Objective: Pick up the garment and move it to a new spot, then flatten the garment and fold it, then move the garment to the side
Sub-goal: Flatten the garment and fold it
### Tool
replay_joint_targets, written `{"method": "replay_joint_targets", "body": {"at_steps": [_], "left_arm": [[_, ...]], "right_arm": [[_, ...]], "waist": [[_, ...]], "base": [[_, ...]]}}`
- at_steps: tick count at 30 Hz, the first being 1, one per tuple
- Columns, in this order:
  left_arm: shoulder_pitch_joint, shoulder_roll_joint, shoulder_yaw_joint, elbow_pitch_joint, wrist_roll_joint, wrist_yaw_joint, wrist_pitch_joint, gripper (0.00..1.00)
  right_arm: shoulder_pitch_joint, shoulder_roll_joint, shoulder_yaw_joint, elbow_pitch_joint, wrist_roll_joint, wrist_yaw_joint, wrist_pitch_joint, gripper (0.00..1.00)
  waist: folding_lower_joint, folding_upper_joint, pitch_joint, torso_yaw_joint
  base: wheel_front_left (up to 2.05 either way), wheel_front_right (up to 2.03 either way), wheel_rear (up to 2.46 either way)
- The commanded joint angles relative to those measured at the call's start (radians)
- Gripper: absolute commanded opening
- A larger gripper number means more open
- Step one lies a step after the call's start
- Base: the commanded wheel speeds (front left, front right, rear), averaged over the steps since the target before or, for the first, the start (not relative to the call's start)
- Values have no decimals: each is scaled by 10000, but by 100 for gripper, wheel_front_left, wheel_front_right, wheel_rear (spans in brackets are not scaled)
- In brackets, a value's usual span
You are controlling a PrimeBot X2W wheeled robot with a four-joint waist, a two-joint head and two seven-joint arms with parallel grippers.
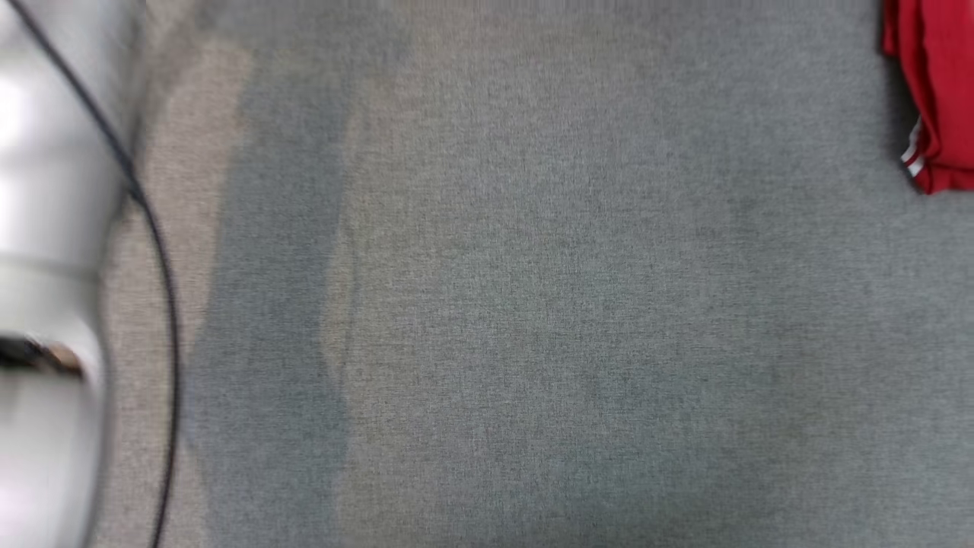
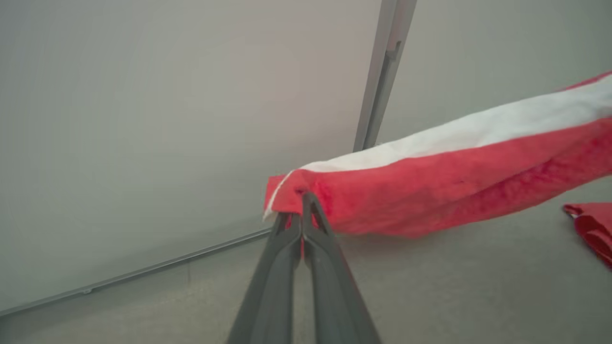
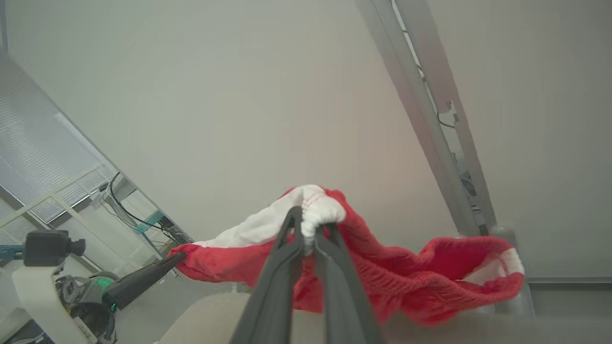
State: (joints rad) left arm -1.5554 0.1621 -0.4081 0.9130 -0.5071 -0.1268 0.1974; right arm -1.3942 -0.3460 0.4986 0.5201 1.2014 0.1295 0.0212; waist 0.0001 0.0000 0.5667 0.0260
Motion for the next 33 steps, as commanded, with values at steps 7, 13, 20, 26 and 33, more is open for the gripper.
{"method": "replay_joint_targets", "body": {"at_steps": [7,13,20,26,33], "left_arm": [[4004,754,-1907,-1899,-2263,-36,1262,0],[6462,1781,-2438,-3718,-3417,-38,1668,0],[8676,2609,-2492,-5350,-4099,148,2028,0],[10521,3230,-2552,-7022,-4628,593,2317,0],[12734,4303,-2464,-9113,-5196,1313,2534,0]], "right_arm": [[3115,-1064,1996,-571,633,26,-149,0],[4686,-1604,3233,-1135,977,26,-757,0],[5972,-2050,4474,-1693,1265,26,-1609,0],[7142,-2819,5265,-3188,1816,25,-2408,0],[8774,-3638,5587,-3897,1280,25,-2870,0]], "waist": [[-1,0,-1251,53],[-1,0,-2280,0],[-1,0,-3341,-123],[-1,0,-4138,-73],[-1,0,-4957,-6]], "base": [[0,0,0],[0,0,0],[0,0,0],[0,0,0],[0,0,0]]}}
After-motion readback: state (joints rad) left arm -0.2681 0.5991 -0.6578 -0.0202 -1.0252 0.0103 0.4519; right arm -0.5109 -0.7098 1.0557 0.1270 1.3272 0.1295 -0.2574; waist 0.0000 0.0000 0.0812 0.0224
